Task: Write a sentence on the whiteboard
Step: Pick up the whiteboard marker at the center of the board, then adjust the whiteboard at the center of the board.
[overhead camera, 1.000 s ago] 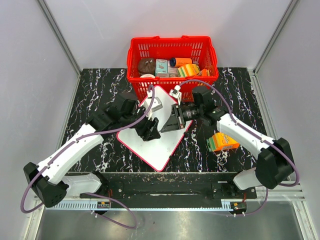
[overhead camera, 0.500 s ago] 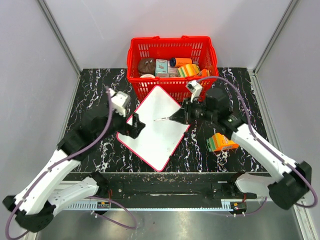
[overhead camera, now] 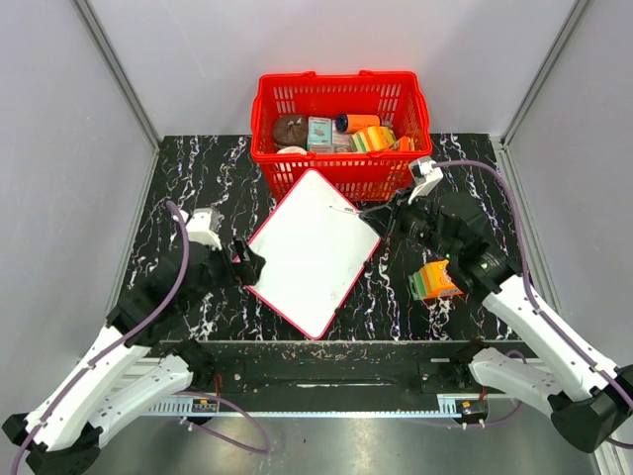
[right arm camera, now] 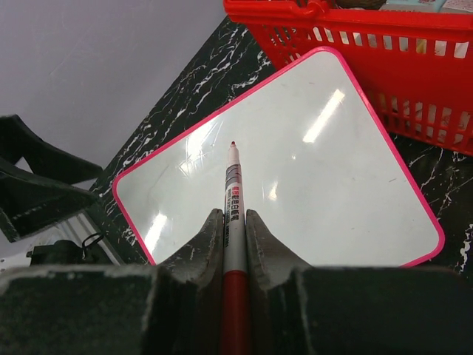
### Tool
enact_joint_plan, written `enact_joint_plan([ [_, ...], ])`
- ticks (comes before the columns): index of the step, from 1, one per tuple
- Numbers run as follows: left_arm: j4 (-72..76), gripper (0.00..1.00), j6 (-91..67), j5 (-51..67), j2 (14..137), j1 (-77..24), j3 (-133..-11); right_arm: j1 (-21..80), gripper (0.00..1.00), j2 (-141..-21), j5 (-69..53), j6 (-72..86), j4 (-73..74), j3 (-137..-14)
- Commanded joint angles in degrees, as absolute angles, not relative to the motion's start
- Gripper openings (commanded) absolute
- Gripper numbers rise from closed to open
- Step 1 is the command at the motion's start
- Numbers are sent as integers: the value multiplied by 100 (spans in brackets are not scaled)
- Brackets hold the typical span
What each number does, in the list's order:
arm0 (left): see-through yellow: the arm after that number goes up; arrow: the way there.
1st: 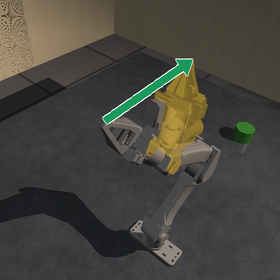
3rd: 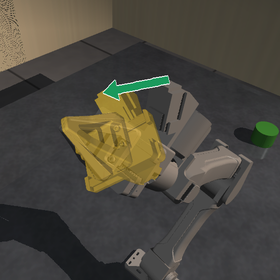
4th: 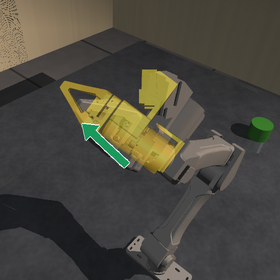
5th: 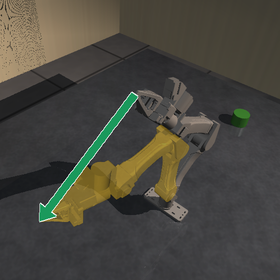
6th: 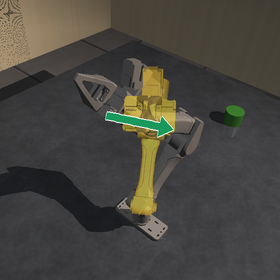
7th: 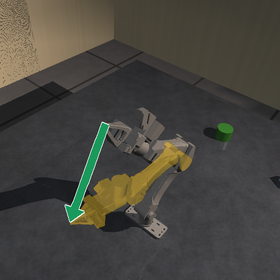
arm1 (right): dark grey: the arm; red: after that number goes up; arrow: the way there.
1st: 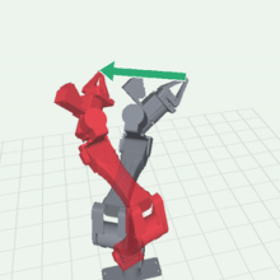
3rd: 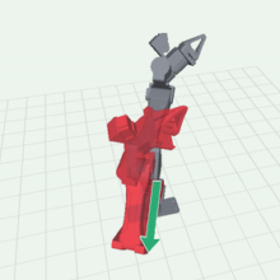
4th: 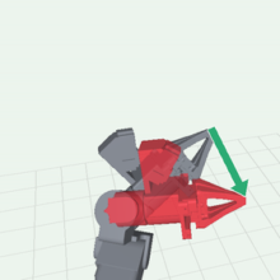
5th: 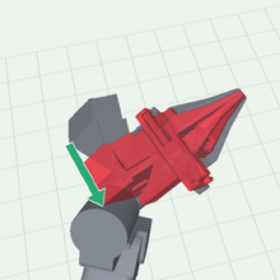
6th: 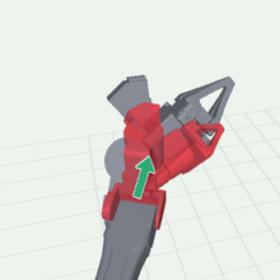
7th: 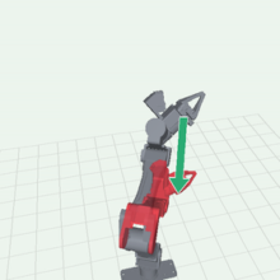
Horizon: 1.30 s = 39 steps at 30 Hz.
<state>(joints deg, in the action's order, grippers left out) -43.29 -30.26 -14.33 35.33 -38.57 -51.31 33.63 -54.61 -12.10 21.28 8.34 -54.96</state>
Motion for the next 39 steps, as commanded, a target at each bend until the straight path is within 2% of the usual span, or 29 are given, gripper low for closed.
enact_joint_plan([
  [1, -4071, 99, -3946, -1477, 3367, -3832, -4580, 3393, 0, -5563, -1037, 2136, 519, -5528],
  [8, -3683, 99, -4429, -1354, 3182, -3806, -3789, 3393, 0, -5730, -1186, 2206, 466, -5520],
  [18, -3692, 99, -4526, -1415, 2769, -3797, -3437, 3393, 0, -5818, -1248, 2215, 448, -5572],
  [25, -2639, 95, -4482, -985, 2558, -3771, -2708, 3393, 0, -5783, -1292, 2215, 352, -5493],
  [32, -1698, 89, -4351, -511, 2918, -3674, -2251, 3393, 0, -5818, -1362, 2206, 387, -5493],
  [38, -783, 68, -4193, -36, 2830, -3411, -1723, 3393, 0, -5757, -1266, 2171, 422, -5493],
  [39, -704, 60, -4149, -35, 2865, -3349, -1714, 3393, 0, -5774, -1283, 2171, 431, -5502],
])
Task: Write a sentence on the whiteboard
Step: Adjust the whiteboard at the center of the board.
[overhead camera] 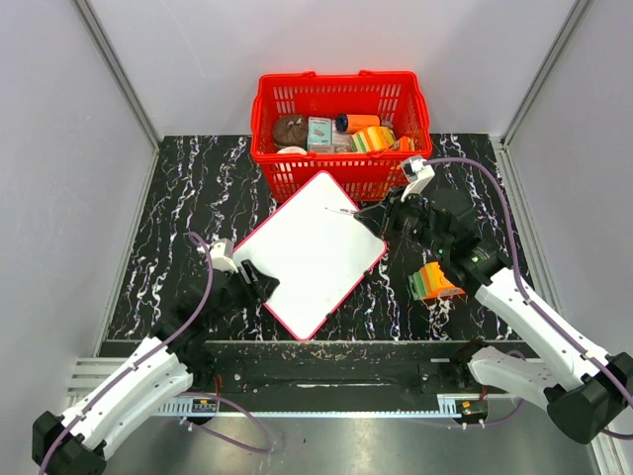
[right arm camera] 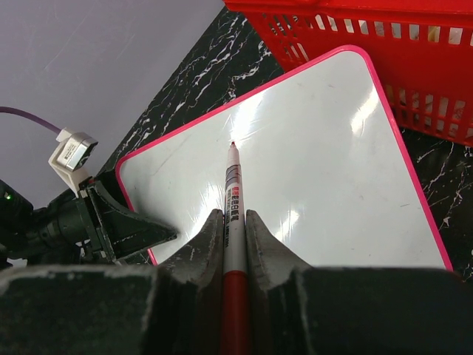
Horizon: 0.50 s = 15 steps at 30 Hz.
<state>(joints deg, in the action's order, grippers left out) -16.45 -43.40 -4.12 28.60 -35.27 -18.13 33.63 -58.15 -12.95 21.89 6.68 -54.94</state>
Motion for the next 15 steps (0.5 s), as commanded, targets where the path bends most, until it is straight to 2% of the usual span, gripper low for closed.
enact_joint_plan([
  [1, -668, 58, -4070, 87, 2883, -3323, -1670, 3393, 0, -5766, -1301, 2171, 439, -5502],
  [3, -598, 55, -3938, 176, 2970, -3252, -1661, 3392, 0, -5801, -1310, 2171, 431, -5502],
  [10, -141, 34, -3420, 588, 3278, -2918, -1363, 3392, 0, -5792, -1318, 2145, 431, -5476],
  [11, -80, 28, -3349, 650, 3322, -2909, -1319, 3393, 0, -5766, -1310, 2136, 431, -5458],
  [13, 130, 23, -3130, 834, 3454, -2830, -1214, 3384, 0, -5766, -1301, 2127, 431, -5449],
  [15, 463, 13, -3033, 1105, 3681, -2717, -1187, 3392, 0, -5774, -1292, 2110, 431, -5432],
])
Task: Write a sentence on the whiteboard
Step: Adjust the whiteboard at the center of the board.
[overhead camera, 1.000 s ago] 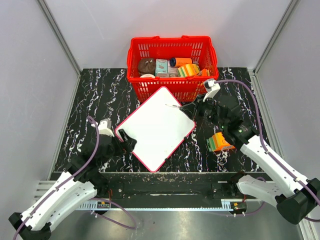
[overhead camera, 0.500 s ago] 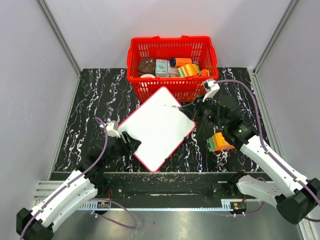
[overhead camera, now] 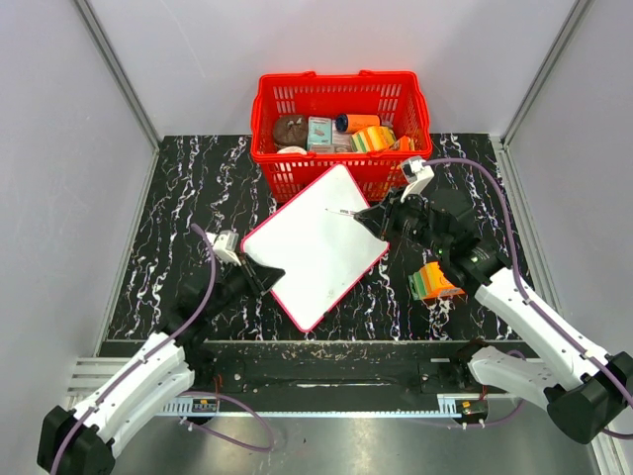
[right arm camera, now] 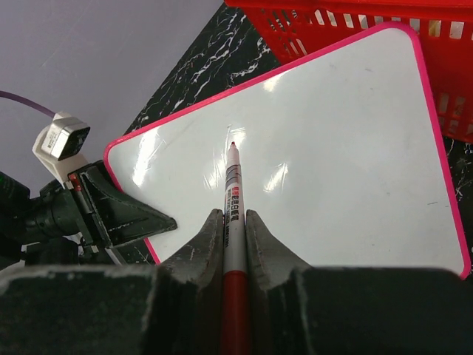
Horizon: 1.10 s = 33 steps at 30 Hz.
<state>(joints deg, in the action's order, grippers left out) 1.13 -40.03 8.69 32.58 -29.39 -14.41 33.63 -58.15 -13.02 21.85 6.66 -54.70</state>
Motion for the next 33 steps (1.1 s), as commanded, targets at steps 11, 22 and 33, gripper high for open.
enact_joint_plan([
  [11, 230, 0, -2804, 1477, 4115, -2681, -1433, 3384, 0, -5695, -1257, 2013, 510, -5405],
  [22, -1239, 0, -3269, 475, 2769, -2681, -1477, 3384, 0, -5853, -1362, 2021, 431, -5405],
  [33, -1388, 54, -3366, 141, 3077, -2681, -1591, 3392, 0, -5801, -1292, 1978, 448, -5388],
])
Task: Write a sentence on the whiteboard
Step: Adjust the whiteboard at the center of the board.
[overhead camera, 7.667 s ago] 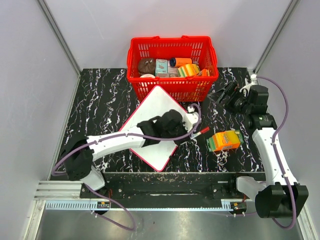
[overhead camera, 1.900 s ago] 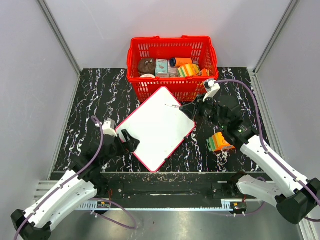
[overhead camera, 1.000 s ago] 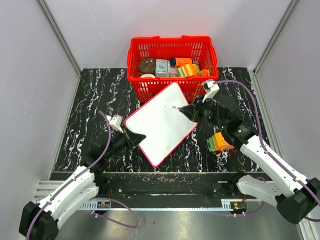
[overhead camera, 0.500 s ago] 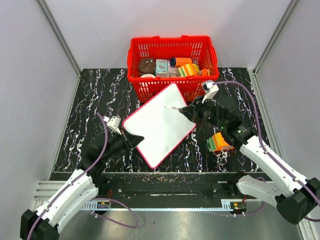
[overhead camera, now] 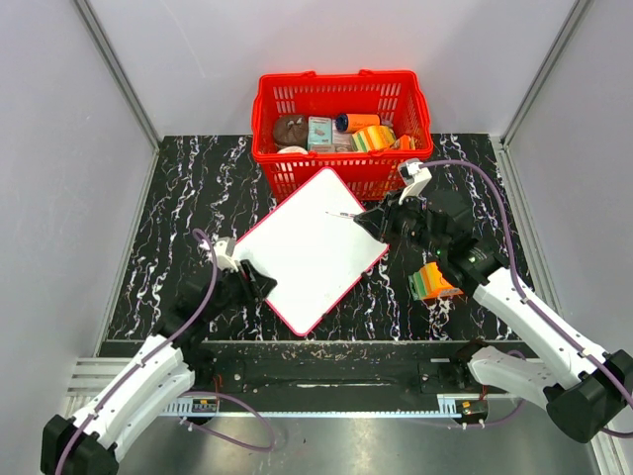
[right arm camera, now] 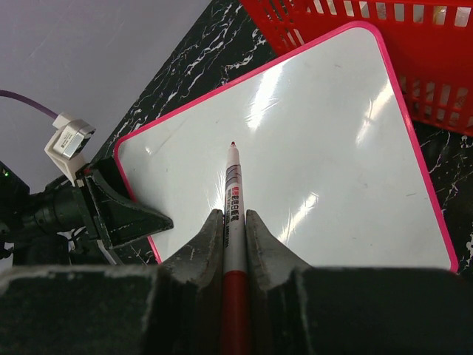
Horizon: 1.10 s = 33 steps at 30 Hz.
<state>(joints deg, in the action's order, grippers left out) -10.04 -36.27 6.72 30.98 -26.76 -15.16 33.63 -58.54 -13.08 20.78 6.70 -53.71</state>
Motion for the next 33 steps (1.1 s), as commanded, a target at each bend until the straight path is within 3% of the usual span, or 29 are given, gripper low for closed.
enact_joint_plan([
  [1, -1441, 62, -3401, 28, 3041, -2681, -1608, 3384, 0, -5783, -1292, 1978, 448, -5379],
  [3, -1616, 70, -3428, 9, 2901, -2681, -1704, 3384, 0, -5783, -1283, 1978, 448, -5388],
  [4, -1678, 83, -3515, -200, 2857, -2681, -1749, 3384, 0, -5766, -1292, 1978, 448, -5388],
  [8, -2520, 93, -3805, -790, 2768, -2689, -2266, 3384, 0, -5766, -1283, 1960, 457, -5396],
  [14, -3646, 96, -4297, -1387, 2716, -2707, -3128, 3384, 0, -5783, -1275, 1978, 431, -5396],
  [17, -4323, 91, -4526, -2003, 2646, -2777, -3559, 3384, 0, -5757, -1231, 1951, 457, -5388],
  [20, -4421, 82, -4457, -2197, 2506, -2821, -3866, 3392, 0, -5704, -1116, 1908, 475, -5388],
  [22, -4403, 69, -4247, -2154, 2461, -2821, -4147, 3384, 0, -5687, -1038, 1881, 527, -5388],
  [24, -4210, 49, -4026, -1978, 2470, -2821, -4393, 3375, 0, -5669, -985, 1881, 536, -5379],
  [25, -4149, 28, -3886, -1760, 2505, -2813, -4455, 3384, 0, -5678, -941, 1881, 545, -5379],
  [26, -4105, 20, -3850, -1627, 2635, -2821, -4526, 3384, 0, -5686, -932, 1881, 554, -5379],
  [30, -3377, 0, -3630, -652, 3023, -2926, -4396, 3384, 0, -5730, -791, 1890, 598, -5396],
  [33, -2700, 0, -3612, -176, 3409, -3338, -4045, 3384, 0, -5704, -467, 1898, 685, -5405],
])
